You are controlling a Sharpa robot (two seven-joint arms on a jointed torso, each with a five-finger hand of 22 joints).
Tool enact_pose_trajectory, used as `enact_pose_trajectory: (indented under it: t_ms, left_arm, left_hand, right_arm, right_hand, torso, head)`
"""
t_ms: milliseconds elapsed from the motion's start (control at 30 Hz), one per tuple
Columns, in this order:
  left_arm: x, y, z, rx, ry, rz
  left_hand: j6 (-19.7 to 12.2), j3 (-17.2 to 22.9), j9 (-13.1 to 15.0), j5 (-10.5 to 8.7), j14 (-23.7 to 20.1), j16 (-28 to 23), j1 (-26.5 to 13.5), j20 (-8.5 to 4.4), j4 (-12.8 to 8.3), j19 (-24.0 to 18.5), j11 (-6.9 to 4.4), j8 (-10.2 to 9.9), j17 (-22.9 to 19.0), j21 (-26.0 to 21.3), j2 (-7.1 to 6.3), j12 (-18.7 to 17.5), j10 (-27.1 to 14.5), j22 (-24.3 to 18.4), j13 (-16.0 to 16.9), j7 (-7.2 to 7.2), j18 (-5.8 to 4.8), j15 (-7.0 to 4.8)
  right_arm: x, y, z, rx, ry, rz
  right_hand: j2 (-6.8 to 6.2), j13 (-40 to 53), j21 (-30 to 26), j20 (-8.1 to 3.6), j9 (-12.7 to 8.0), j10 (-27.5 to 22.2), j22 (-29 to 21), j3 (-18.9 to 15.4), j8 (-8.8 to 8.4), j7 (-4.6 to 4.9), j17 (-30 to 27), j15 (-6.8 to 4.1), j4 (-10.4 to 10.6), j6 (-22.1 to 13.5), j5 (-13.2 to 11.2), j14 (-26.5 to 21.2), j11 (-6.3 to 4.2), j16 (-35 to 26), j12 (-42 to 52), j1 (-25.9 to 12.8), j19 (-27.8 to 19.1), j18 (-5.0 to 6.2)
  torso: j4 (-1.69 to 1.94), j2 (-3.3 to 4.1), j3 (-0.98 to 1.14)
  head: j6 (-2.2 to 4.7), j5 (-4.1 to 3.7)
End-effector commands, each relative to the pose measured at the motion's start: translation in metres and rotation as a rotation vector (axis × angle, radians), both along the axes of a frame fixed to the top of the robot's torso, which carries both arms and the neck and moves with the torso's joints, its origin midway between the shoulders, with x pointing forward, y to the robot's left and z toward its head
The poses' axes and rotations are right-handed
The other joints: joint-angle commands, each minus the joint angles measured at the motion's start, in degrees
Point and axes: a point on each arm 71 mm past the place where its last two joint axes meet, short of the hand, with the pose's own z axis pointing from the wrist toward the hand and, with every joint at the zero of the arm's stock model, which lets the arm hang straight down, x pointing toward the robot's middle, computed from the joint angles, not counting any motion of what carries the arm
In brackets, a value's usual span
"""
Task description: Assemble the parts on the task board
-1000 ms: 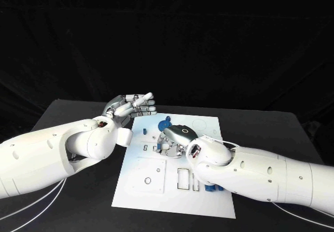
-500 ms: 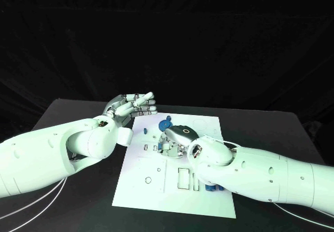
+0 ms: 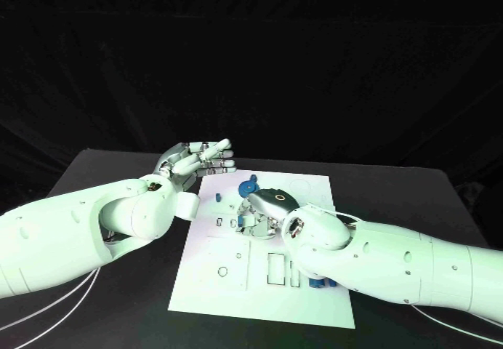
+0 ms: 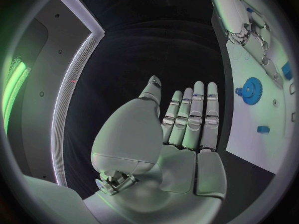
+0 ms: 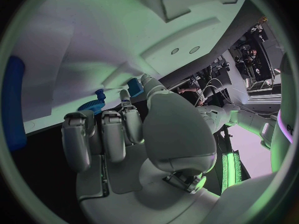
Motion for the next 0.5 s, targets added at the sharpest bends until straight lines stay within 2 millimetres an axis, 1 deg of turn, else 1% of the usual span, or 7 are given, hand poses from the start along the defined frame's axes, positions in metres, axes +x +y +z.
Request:
enact_pose_trajectory:
  t_ms: [33, 100, 167, 300, 333, 400, 500]
  left_arm:
    - [0.000, -0.002, 0.001, -0.010, -0.004, -0.019]
    - [0.000, -0.001, 0.001, -0.005, 0.000, -0.017]
    - [0.001, 0.000, -0.001, 0.020, 0.007, -0.012]
    - [0.003, 0.007, -0.003, 0.097, 0.016, 0.000]
    - [0.004, 0.008, -0.005, 0.125, 0.017, -0.003]
    - [0.006, 0.011, -0.007, 0.204, 0.018, -0.039]
    - [0.011, 0.017, -0.012, 0.372, 0.002, -0.093]
  left_hand:
    - [0.04, -0.41, -0.02, 0.16, 0.32, -0.34, -0.01, 0.08, -0.09, 0.27, 0.26, -0.38, 0.05, -0.21, 0.52, -0.37, 0.08, -0.09, 0.00, 0.16, 0.33, 0.04]
    - [0.04, -0.42, -0.02, 0.16, 0.33, -0.34, -0.02, 0.08, -0.09, 0.27, 0.26, -0.39, 0.05, -0.21, 0.52, -0.37, 0.08, -0.09, 0.00, 0.16, 0.33, 0.03]
    - [0.28, -0.65, 0.03, 0.19, 1.17, -0.07, -0.13, -0.14, -0.10, 0.84, 0.13, -0.35, 0.29, 0.05, 0.48, -0.31, 0.43, -0.04, 0.07, 0.07, 0.40, -0.20]
    - [2.38, -1.57, 0.34, 0.25, 6.41, 2.18, -0.89, -1.71, 0.21, 4.92, -1.27, 0.40, 1.84, 2.20, 0.52, 1.12, 4.19, 0.67, 0.82, -1.00, 0.41, -1.94]
    - [3.01, -1.71, 0.45, 0.22, 6.96, 2.42, -0.97, -1.94, 0.26, 5.37, -1.56, 0.66, 2.06, 2.42, 0.55, 1.44, 5.03, 0.73, 1.01, -1.24, 0.41, -2.20]
    - [5.25, -1.90, 0.90, 0.22, 10.46, 4.39, -0.70, -3.01, 0.13, 7.80, -2.87, 1.64, 3.32, 3.78, 0.67, 2.90, 8.47, 1.23, 1.85, -2.37, 0.43, -3.60]
    - [8.19, -2.20, 1.65, 0.51, 16.67, 9.46, -1.30, -5.23, 0.82, 12.39, -5.06, 2.98, 6.43, 6.76, 1.16, 4.97, 13.04, 2.52, 3.19, -4.34, 0.42, -5.93]
  right_arm:
    - [-0.001, -0.001, 0.003, 0.036, -0.020, -0.005]
    - [-0.002, -0.002, 0.005, 0.063, -0.033, -0.005]
    - [-0.004, -0.006, 0.009, 0.093, -0.047, -0.004]
    - [-0.010, -0.018, 0.024, 0.159, -0.071, 0.025]
    - [-0.011, -0.022, 0.029, 0.179, -0.074, 0.040]
    - [-0.013, -0.032, 0.042, 0.222, -0.075, 0.073]
    - [-0.015, -0.051, 0.060, 0.286, -0.048, 0.095]
  right_hand:
    - [-0.97, 2.86, -0.45, 0.76, -0.33, -1.09, 13.46, -1.31, -0.79, 0.58, 10.30, 0.80, 0.91, -1.87, -2.16, 4.94, 0.48, -0.49, -0.93, -1.10, 4.27, -0.15]
    - [-2.01, 2.57, -0.79, 1.15, -0.56, -1.46, 13.25, -3.27, -1.19, 1.05, 10.05, 1.19, 2.31, -3.15, -2.08, 4.87, 0.93, -0.62, -1.11, -1.22, 4.03, -0.05]
    - [-2.33, 2.41, -1.19, 1.47, -0.71, -1.68, 13.00, -5.13, -1.24, 1.30, 9.67, 1.53, 4.10, -3.96, -1.69, 4.77, 1.27, -0.83, -1.12, -0.25, 3.76, 0.06]
    - [-2.85, 2.10, -1.77, 1.75, -0.99, -2.02, 12.64, -6.45, -1.41, 1.69, 9.27, 1.73, 6.03, -5.19, -1.19, 4.66, 1.53, -1.06, -1.23, 1.66, 3.37, 0.22]
    - [-2.53, 2.14, -2.00, 1.79, -1.00, -1.99, 12.49, -6.33, -1.33, 1.70, 9.25, 1.76, 6.06, -5.19, -1.16, 4.65, 1.55, -1.07, -1.17, 2.12, 3.21, 0.28]
    - [-1.36, 2.04, -2.82, 1.82, -0.86, -2.08, 11.96, -5.80, -0.73, 1.52, 8.80, 1.71, 5.90, -4.40, -1.14, 4.52, 1.44, -1.33, -1.19, 3.02, 2.63, 0.51]
    - [0.16, -0.71, -8.51, 1.32, -0.14, -4.88, 8.25, -5.14, 1.60, 0.47, 4.13, 0.97, 5.16, -1.22, 0.53, 3.11, 0.56, -4.18, -3.83, 4.52, -1.36, 2.06]
  torso:
    - [-0.05, -0.02, 0.02]
    - [-0.06, -0.04, 0.01]
    - [-0.10, -0.09, 0.03]
    - [-0.24, -0.30, 0.16]
    - [-0.35, -0.39, 0.20]
    - [-0.60, -0.72, 0.27]
    - [-0.91, -1.28, 0.29]
  head:
    - [0.04, -0.06]
    - [0.06, -0.07]
    - [0.14, 0.02]
    - [0.30, 0.20]
    - [0.37, 0.28]
    - [0.37, 0.45]
    - [0.45, 0.51]
